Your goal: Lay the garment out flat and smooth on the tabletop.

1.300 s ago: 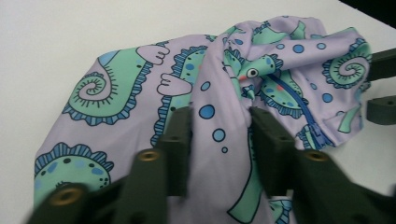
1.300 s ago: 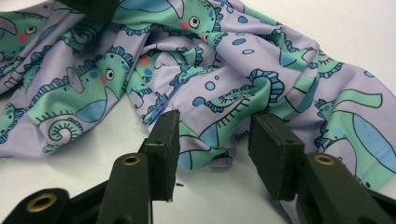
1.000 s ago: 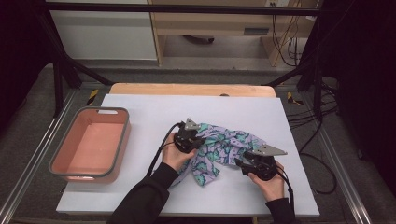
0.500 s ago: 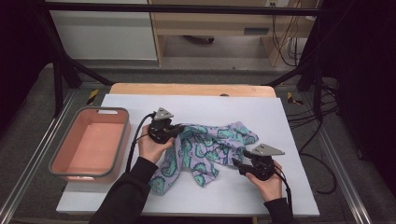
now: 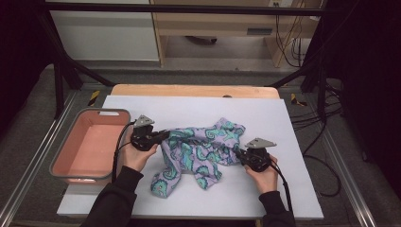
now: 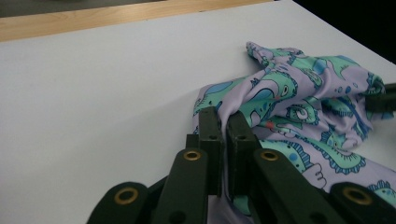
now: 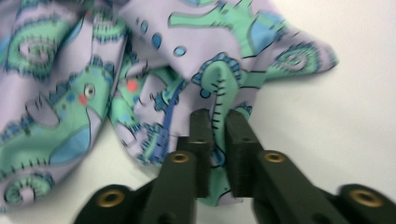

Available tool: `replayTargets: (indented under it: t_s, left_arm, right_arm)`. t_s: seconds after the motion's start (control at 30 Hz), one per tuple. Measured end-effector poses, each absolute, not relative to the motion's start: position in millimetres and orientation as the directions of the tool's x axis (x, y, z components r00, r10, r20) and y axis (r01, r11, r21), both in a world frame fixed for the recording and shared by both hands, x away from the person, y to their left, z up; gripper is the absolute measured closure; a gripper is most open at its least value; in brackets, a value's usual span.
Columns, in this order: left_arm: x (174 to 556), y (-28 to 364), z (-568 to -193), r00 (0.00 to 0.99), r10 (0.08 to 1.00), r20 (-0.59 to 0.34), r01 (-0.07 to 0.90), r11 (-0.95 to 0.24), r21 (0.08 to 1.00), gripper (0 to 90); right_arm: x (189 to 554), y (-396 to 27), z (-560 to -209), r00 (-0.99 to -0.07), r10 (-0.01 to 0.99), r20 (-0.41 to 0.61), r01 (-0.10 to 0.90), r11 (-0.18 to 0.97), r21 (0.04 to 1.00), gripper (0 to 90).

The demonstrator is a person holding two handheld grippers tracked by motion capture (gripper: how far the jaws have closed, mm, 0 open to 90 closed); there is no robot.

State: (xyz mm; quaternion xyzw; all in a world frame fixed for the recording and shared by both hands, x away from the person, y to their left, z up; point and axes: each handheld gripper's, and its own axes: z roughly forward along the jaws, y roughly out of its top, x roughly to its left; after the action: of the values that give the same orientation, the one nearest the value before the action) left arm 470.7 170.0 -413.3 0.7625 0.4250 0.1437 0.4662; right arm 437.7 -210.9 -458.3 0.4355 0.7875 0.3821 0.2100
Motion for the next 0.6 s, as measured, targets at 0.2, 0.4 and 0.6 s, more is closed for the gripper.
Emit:
replayTargets:
  t_s: [0.2, 0.4, 0.6]
  left_arm:
    - [456.5, 178.8, -416.2, 0.601, 0.777, -0.184, 0.507, -0.193, 0.84, 85.9]
    - [449.5, 181.0, -425.3, 0.612, 0.771, -0.176, 0.502, -0.206, 0.84, 85.6]
    - [449.5, 180.4, -432.4, 0.618, 0.76, -0.201, 0.522, -0.206, 0.828, 85.3]
  right_arm:
    - [458.7, -212.4, -435.7, -0.478, 0.878, -0.01, 0.48, 0.271, 0.834, 85.1]
    - [484.3, -198.1, -419.9, -0.454, 0.888, -0.076, 0.417, 0.287, 0.862, 84.7]
    - [491.8, -191.6, -427.2, -0.457, 0.886, -0.079, 0.433, 0.3, 0.85, 66.6]
